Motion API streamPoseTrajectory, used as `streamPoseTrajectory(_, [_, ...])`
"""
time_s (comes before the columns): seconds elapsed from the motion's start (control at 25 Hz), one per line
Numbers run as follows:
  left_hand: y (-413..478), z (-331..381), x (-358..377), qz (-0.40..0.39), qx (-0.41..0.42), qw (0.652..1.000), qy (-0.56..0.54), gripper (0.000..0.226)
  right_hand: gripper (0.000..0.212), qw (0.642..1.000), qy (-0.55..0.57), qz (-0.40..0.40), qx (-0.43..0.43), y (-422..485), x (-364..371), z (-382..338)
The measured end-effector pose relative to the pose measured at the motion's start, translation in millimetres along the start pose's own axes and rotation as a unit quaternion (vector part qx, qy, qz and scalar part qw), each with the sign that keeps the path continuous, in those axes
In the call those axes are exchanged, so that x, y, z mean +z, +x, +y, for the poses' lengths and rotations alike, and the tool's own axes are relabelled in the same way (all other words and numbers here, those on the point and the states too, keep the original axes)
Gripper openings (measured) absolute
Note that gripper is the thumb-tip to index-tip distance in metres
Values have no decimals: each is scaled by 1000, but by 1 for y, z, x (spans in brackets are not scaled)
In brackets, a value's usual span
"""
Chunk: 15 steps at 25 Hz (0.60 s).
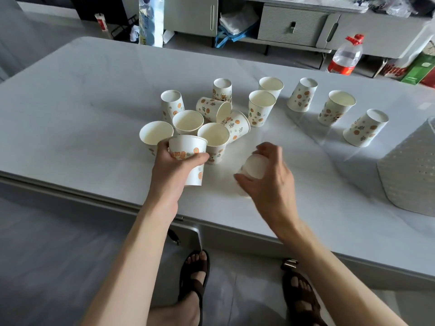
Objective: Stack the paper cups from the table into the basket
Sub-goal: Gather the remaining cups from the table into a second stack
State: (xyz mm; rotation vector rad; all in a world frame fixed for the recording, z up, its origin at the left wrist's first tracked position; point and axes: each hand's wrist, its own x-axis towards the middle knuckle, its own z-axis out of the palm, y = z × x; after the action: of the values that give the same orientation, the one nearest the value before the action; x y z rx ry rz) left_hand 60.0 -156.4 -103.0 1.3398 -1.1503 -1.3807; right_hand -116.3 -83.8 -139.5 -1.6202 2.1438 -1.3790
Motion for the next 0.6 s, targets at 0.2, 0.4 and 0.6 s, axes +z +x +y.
streamPoseTrajectory(0.2, [-9, 0, 23, -60, -3, 998, 22, 66, 93, 973, 129, -97, 167, -6, -10, 28])
streamPoseTrajectory(0.4, [-9, -4, 23, -84, 27, 994, 56, 64, 64, 973, 102, -132, 160, -17, -10, 33])
streamPoseTrajectory(0.6, [-7, -12, 16, -115, 90, 955, 258, 90, 47, 899, 365, -140, 198, 9, -47, 20])
